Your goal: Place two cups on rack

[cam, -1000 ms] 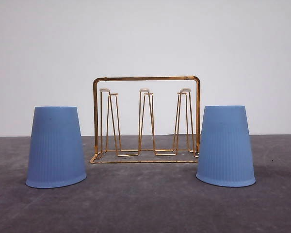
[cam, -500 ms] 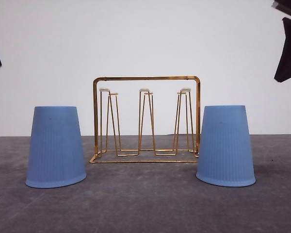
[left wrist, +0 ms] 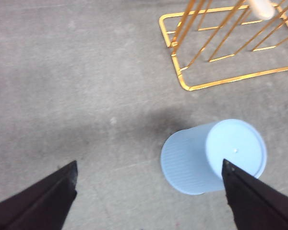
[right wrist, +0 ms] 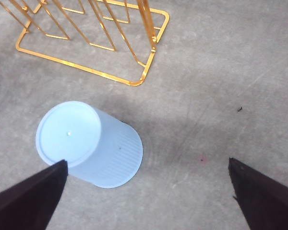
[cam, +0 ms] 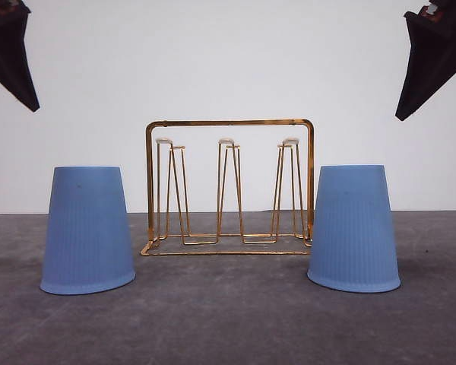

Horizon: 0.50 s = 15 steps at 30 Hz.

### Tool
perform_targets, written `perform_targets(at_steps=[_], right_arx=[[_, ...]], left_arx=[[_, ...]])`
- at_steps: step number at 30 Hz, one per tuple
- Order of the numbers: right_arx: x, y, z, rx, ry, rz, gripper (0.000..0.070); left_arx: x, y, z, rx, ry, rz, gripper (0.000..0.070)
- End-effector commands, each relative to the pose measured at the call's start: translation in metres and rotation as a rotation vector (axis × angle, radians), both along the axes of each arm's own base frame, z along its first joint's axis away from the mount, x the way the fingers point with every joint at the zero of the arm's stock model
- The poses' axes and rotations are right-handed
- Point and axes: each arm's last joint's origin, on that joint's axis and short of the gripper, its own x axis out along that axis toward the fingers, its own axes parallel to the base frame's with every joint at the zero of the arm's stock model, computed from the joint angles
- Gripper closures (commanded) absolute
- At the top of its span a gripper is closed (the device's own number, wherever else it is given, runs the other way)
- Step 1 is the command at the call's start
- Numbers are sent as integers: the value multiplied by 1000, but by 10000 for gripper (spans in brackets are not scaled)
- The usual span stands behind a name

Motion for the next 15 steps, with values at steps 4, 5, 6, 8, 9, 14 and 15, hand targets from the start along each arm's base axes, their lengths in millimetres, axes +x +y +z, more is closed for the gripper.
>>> perform_targets(at_steps=[4, 5, 6, 8, 9, 14, 15], right_arx=[[2, 1, 4, -1, -16, 10, 0], [2, 1, 4, -1, -16, 10, 0], [2, 1, 4, -1, -16, 10, 0], [2, 1, 4, -1, -16, 10, 0], [2, 1, 4, -1, -16, 10, 0], [2, 1, 4, -1, -16, 10, 0], [2, 1, 4, -1, -16, 10, 0]], left_arx=[[5, -17, 7, -57, -41, -48, 104], [5, -21, 7, -66, -45, -69, 104], [6, -27, 6, -68, -47, -90, 104], [8, -37, 4, -68, -46, -126, 104], [10, -42, 1, -68, -39, -139, 104], [21, -64, -18, -16, 16, -167, 104], [25, -68, -23, -2, 28, -170, 104]])
